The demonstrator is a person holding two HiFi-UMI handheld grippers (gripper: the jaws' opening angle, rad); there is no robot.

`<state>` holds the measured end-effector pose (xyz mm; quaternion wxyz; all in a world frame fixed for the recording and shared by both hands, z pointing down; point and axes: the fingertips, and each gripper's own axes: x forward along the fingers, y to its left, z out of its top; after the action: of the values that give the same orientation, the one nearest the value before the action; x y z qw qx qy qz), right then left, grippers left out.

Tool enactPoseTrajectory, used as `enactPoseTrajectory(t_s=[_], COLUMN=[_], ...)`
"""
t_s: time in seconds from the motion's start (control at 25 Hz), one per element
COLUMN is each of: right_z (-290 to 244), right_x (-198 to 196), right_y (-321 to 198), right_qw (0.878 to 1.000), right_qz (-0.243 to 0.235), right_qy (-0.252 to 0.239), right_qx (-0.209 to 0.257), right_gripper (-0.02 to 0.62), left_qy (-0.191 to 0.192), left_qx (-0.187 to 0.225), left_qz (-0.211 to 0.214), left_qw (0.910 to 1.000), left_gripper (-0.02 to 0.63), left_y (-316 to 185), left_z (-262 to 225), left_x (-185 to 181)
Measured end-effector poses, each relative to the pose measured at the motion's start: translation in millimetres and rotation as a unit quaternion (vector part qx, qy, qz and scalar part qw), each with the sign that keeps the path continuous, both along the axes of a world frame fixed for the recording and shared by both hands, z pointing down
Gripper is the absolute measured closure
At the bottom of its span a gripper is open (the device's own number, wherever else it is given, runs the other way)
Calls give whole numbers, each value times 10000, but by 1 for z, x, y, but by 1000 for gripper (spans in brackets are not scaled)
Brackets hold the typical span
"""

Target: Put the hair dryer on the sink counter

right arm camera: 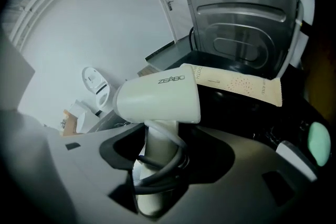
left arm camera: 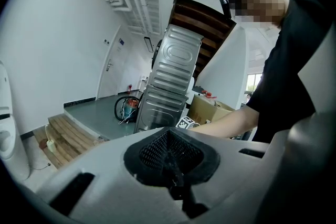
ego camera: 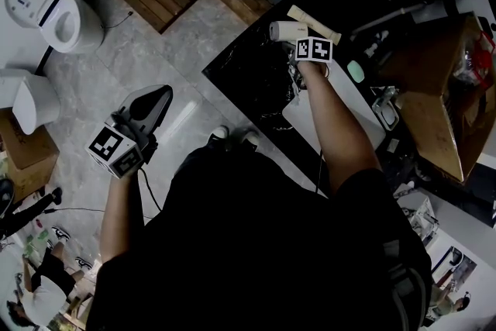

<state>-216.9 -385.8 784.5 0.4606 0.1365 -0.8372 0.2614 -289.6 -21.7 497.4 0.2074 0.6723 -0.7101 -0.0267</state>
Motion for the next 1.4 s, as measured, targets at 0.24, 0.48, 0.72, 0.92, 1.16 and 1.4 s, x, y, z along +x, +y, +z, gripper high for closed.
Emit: enactPoseTrajectory(t_s=[0.24,0.48,0.72,0.92,1.16,1.4], right_z=[1,-2,-5,-18,-36,-60], right_x=[3,8,19,26,44,66], right_y=[-1,3,8,8,4,6], right_qw=[9999,9997,9993,9987,9975,9950], right_qz=[115,76,125,208,403,626], right_qy=[-42,-11,-104,-297,-490,-697], right_qx=[-59,-222,-323,-352,-320,-336], right_gripper=[340,336,324,314,314,314], left_qy=[-42,-37,-43,213,282,67], left_qx=[31,10,77,148,219,417], left_qz=[-60,-83,34,57,190,319], left_qw=[10000,10000,10000,9996,9992,9986], left_gripper=[591,591,591,591,591,591], left_y=[8,15,10,7,5,11], left_z=[-4,-4,-8,-16,-23,-31], left_x=[4,7,18,29,46,53])
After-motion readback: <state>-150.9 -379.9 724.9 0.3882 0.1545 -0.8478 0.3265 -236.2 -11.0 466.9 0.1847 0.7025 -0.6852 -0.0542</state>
